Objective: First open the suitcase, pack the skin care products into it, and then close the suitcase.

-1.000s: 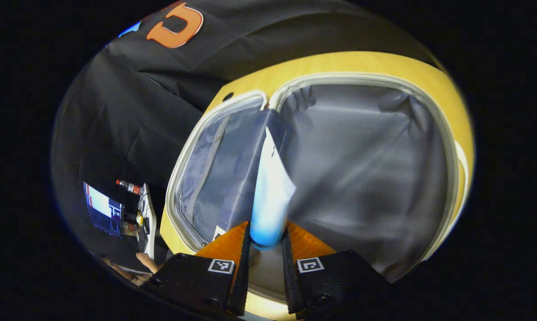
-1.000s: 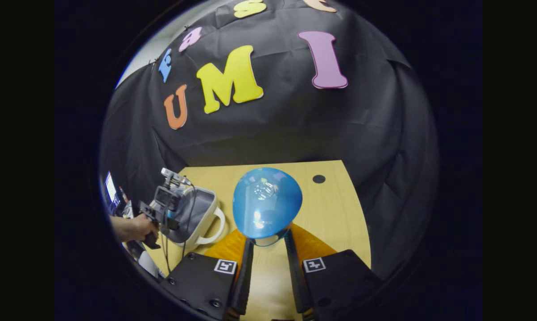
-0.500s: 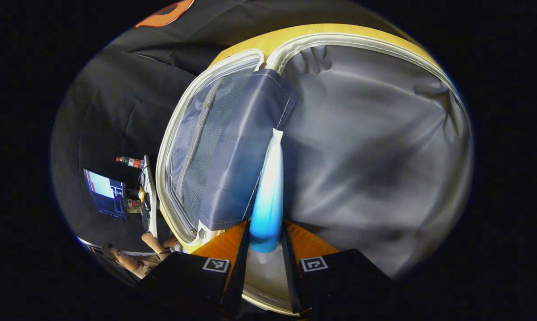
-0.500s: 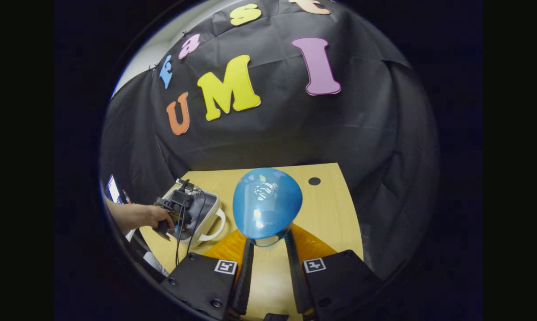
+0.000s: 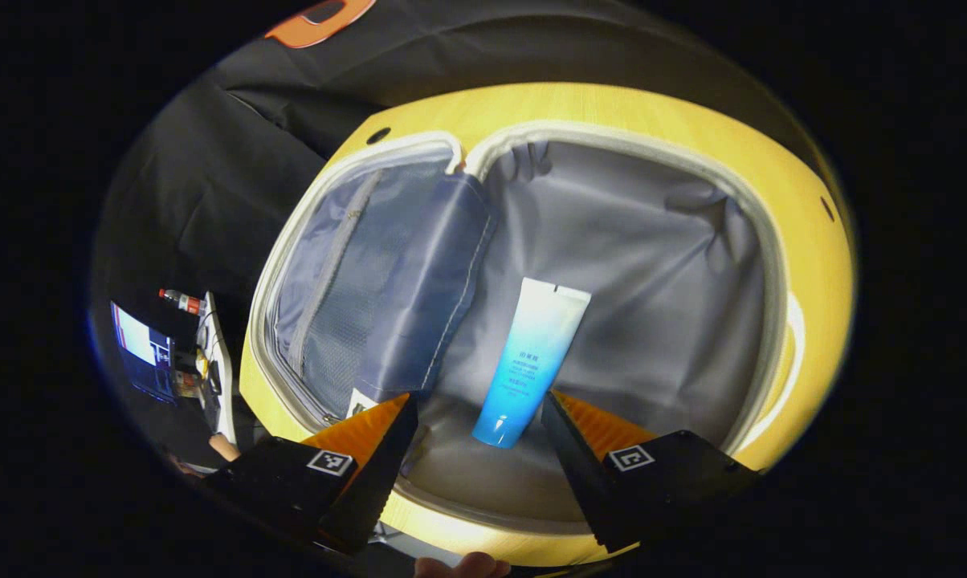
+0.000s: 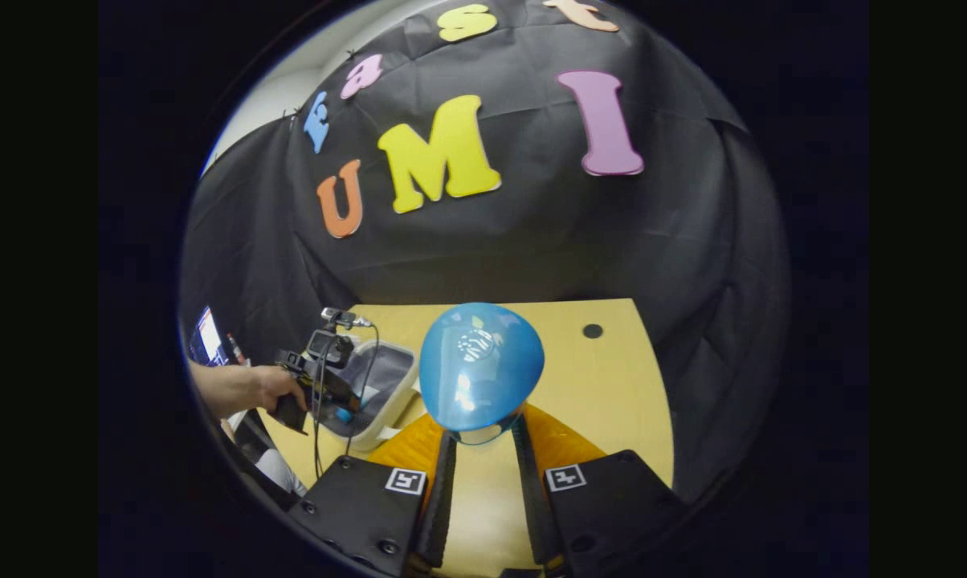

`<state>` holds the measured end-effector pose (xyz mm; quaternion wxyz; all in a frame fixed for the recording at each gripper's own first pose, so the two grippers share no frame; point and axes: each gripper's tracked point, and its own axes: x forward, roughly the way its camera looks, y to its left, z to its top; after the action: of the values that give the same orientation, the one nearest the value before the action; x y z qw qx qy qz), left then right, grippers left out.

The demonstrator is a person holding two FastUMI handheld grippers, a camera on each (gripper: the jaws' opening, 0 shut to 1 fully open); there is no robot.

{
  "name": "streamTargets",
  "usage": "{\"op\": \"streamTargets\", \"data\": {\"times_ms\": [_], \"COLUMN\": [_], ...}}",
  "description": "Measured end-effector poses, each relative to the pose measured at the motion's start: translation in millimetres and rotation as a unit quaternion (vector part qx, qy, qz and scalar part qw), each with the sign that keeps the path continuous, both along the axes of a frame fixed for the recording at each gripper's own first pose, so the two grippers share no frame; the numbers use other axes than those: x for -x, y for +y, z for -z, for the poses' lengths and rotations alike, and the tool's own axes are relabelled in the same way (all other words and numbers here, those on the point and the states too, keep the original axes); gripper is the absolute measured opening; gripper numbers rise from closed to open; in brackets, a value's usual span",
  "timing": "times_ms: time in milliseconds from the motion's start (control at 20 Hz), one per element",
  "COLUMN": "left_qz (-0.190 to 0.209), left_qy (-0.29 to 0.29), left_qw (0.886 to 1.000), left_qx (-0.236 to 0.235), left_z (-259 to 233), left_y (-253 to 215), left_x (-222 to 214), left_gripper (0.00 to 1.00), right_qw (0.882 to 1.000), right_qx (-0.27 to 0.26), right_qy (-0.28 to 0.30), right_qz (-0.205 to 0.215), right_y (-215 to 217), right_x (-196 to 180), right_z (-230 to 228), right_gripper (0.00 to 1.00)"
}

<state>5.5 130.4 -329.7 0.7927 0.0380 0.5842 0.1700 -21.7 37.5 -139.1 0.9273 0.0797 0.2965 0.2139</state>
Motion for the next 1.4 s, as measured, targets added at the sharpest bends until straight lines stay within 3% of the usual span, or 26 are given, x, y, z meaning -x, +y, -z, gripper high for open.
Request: {"op": "streamTargets", "data": {"times_ms": [150, 300, 400, 500, 650, 900, 1000, 1150, 1250, 1400], "left_qz": [0.03, 0.06, 0.067, 0.06, 0.05, 0.015, -0.019, -0.052, -0.052, -0.037], "left_qy": [-0.113, -0.235, -0.303, -0.342, -0.352, -0.339, -0.333, -0.344, -0.355, -0.359], "left_qw": [0.992, 0.962, 0.941, 0.928, 0.927, 0.931, 0.93, 0.917, 0.912, 0.914], "left_qx": [0.053, 0.124, 0.137, 0.134, 0.121, 0.138, 0.157, 0.194, 0.2, 0.188], "left_z": [-47.8, -102.0, -133.4, -152.7, -152.2, -130.4, -122.9, -124.7, -131.3, -134.8], "left_y": [-7.4, -9.6, 5.1, 31.1, 71.1, 121.2, 134.2, 137.6, 140.5, 147.1], "left_x": [-3.9, 10.0, 27.8, 50.1, 79.9, 106.4, 108.6, 96.6, 91.7, 90.6], "left_gripper": [0.99, 0.99, 0.99, 0.99, 0.96, 0.99, 0.98, 0.98, 0.99, 0.98], "right_qw": [0.998, 0.996, 0.992, 0.985, 0.972, 0.957, 0.957, 0.957, 0.952, 0.947], "right_qx": [0.006, -0.006, -0.001, 0.018, 0.042, 0.06, 0.065, 0.075, 0.085, 0.079], "right_qy": [-0.018, 0.015, 0.067, 0.118, 0.187, 0.265, 0.267, 0.27, 0.287, 0.306], "right_qz": [-0.058, -0.091, -0.105, -0.121, -0.135, -0.103, -0.094, -0.078, -0.066, -0.052], "right_y": [76.5, 162.0, 213.1, 254.2, 296.4, 323.1, 323.5, 329.4, 328.9, 331.6], "right_x": [-14.0, -26.1, -26.1, -19.0, -0.6, 16.4, 13.9, 0.0, -3.2, -1.6], "right_z": [-9.1, 13.0, 53.4, 95.4, 150.0, 202.4, 202.7, 207.8, 218.6, 227.7], "right_gripper": [0.37, 0.37, 0.37, 0.37, 0.37, 0.37, 0.38, 0.37, 0.37, 0.37]}}
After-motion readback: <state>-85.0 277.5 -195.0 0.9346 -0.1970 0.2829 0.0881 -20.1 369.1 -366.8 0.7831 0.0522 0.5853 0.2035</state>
